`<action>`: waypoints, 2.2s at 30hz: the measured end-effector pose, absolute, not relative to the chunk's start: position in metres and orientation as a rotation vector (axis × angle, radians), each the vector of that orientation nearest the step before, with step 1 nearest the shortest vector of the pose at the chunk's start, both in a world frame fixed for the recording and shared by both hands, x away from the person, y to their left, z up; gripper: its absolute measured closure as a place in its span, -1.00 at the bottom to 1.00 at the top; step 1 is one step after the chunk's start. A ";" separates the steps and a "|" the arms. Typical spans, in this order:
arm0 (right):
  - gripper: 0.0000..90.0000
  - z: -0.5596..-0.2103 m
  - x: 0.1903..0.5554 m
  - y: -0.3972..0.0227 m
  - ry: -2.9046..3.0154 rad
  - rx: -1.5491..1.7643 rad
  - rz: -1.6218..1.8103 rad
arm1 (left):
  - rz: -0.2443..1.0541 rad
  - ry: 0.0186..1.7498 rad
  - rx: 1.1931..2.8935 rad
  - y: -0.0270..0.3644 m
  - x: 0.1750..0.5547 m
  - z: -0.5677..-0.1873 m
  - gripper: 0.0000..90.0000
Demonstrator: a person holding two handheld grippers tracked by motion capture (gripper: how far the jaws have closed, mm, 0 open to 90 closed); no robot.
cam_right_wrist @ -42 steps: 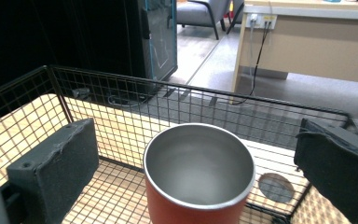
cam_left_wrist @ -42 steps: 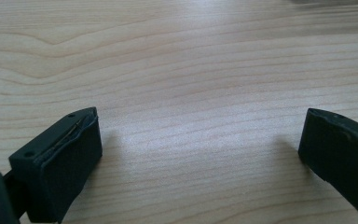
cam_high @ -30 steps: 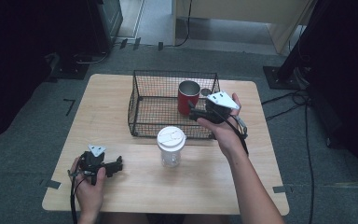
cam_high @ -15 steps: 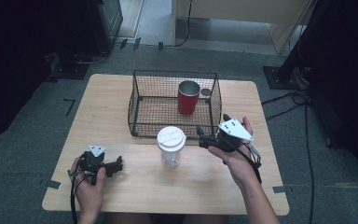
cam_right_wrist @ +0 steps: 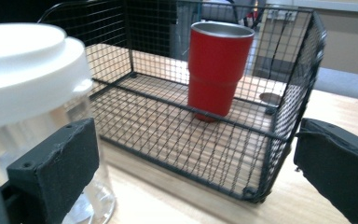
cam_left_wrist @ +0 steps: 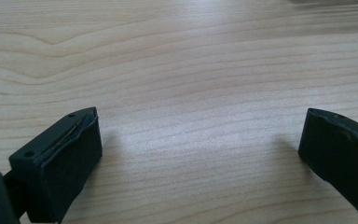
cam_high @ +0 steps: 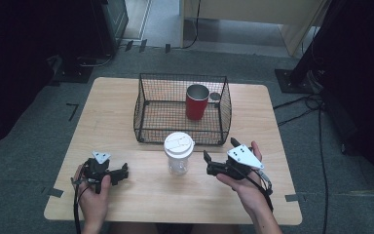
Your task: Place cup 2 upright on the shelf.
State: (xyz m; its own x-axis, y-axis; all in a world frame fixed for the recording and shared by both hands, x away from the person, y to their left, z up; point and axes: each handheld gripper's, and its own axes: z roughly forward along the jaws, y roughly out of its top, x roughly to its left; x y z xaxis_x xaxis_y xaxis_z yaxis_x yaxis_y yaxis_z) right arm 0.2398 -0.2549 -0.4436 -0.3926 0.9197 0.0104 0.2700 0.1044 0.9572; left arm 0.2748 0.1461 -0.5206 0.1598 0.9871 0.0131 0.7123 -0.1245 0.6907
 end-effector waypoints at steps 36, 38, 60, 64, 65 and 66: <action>-0.95 -0.465 0.231 -0.188 1.894 1.079 1.466 | 0.658 1.609 1.899 0.146 0.275 -0.521 -1.00; -0.91 -0.464 0.234 -0.183 1.893 1.079 1.470 | 0.658 1.609 1.899 0.146 0.275 -0.521 -1.00; -0.68 -0.463 0.254 -0.154 1.874 1.073 1.451 | 0.659 1.609 1.899 0.146 0.275 -0.521 -1.00; -0.67 -0.463 0.257 -0.152 1.868 1.069 1.445 | 0.658 1.609 1.899 0.146 0.275 -0.521 -1.00; -0.66 -0.463 0.258 -0.151 1.866 1.072 1.447 | 0.658 1.609 1.899 0.146 0.275 -0.521 -1.00; -0.66 -0.463 0.258 -0.151 1.866 1.072 1.447 | 0.658 1.609 1.900 0.146 0.275 -0.521 -1.00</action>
